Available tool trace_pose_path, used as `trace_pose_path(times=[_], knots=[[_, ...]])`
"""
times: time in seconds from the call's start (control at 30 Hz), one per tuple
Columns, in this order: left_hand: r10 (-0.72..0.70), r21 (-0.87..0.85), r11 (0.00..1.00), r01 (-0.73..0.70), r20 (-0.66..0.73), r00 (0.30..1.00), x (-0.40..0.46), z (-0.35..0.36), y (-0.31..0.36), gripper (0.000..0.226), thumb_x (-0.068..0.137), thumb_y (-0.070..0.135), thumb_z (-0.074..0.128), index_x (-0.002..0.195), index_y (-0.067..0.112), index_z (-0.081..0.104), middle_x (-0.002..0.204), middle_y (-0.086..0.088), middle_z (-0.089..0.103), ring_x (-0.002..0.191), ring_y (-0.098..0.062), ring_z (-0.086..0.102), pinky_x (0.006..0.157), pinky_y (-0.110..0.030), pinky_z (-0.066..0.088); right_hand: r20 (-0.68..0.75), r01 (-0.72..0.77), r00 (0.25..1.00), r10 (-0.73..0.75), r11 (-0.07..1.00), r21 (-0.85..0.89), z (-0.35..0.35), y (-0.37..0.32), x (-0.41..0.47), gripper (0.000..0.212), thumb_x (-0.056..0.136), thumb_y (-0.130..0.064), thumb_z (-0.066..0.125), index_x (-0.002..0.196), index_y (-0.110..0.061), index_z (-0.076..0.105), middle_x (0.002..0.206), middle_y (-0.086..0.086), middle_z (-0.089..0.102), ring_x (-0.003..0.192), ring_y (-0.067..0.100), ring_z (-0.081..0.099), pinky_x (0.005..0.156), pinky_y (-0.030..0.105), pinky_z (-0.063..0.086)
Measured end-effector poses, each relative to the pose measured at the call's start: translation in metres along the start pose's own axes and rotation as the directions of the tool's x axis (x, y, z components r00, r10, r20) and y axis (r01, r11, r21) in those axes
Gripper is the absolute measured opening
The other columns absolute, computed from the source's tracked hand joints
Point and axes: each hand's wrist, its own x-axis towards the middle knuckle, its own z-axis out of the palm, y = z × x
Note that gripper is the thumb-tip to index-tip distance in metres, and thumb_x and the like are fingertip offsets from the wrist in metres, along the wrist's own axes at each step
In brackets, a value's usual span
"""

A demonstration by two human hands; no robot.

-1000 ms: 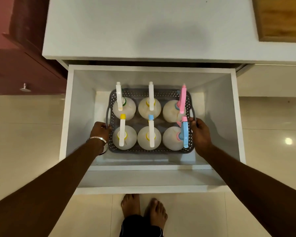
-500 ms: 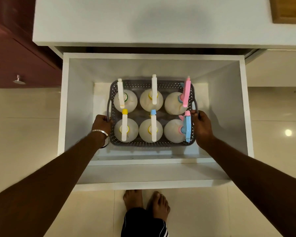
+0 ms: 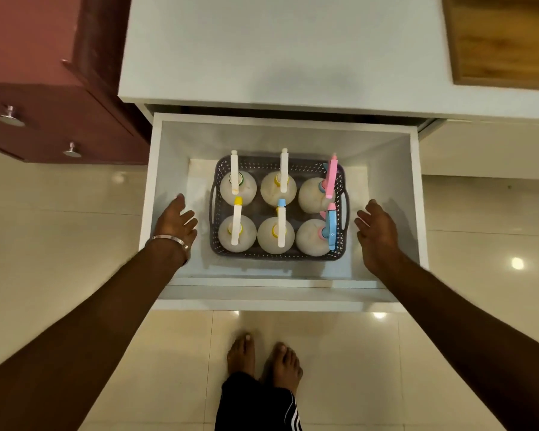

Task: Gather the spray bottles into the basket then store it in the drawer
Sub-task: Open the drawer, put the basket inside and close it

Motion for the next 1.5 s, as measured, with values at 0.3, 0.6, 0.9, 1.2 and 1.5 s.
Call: trace_pose_path(times=[0.3,0.6,0.9,1.2,1.5], knots=[[0.020,-0.248,0.969,0.011,0.123,0.992,-0.111,-0.006,-0.008,0.039,0.090,0.052,0.051,0.104,0.018,0.064,0.111,-0.004,0.066,0.105,-0.020,0.063,0.084,-0.034,0.051,0.080,-0.016,0.997,-0.005,0.964,0.266,-0.021,-0.016,-0.099,0.046,0.102,-0.046,0.046,0.128,-0.010,0.056,0.128,0.011,0.064,0.118,0.025,0.062,0.097,0.037,0.047],[-0.146,-0.383,0.901,0.202,0.172,0.974,-0.184,-0.050,-0.092,0.041,0.084,0.049,0.061,0.103,0.013,0.062,0.097,-0.008,0.066,0.092,-0.023,0.064,0.084,-0.036,0.053,0.089,-0.127,0.991,0.097,0.874,0.468,-0.056,0.083,-0.197,0.048,0.099,-0.050,0.045,0.119,-0.009,0.059,0.126,0.017,0.065,0.111,0.028,0.066,0.090,0.038,0.051],[-0.141,-0.437,0.876,0.204,0.173,0.975,-0.185,-0.058,-0.127,0.075,0.088,0.057,0.051,0.148,0.019,0.028,0.140,-0.016,0.048,0.124,-0.033,0.052,0.102,-0.049,0.042,0.225,-0.257,0.963,0.152,0.777,0.575,-0.062,0.127,-0.205,0.079,0.097,-0.063,0.038,0.154,-0.010,0.029,0.154,0.016,0.041,0.136,0.035,0.048,0.117,0.050,0.032],[-0.081,-0.380,0.911,0.158,0.210,0.974,-0.176,-0.044,-0.120,0.077,0.094,0.055,0.045,0.154,0.025,0.006,0.153,-0.018,0.032,0.131,-0.035,0.047,0.100,-0.053,0.042,0.301,-0.261,0.950,0.086,0.749,0.609,-0.048,0.097,-0.191,0.082,0.095,-0.066,0.036,0.154,-0.010,0.030,0.157,0.012,0.039,0.145,0.029,0.037,0.123,0.051,0.017],[-0.095,-0.368,0.918,0.150,0.165,0.982,-0.168,-0.015,-0.090,0.082,0.091,0.060,0.044,0.154,0.024,0.005,0.155,-0.018,0.029,0.133,-0.035,0.045,0.097,-0.051,0.043,0.292,-0.259,0.952,0.094,0.753,0.605,-0.032,0.069,-0.176,0.087,0.093,-0.068,0.039,0.156,-0.009,0.025,0.159,0.013,0.037,0.146,0.030,0.036,0.123,0.050,0.015]])
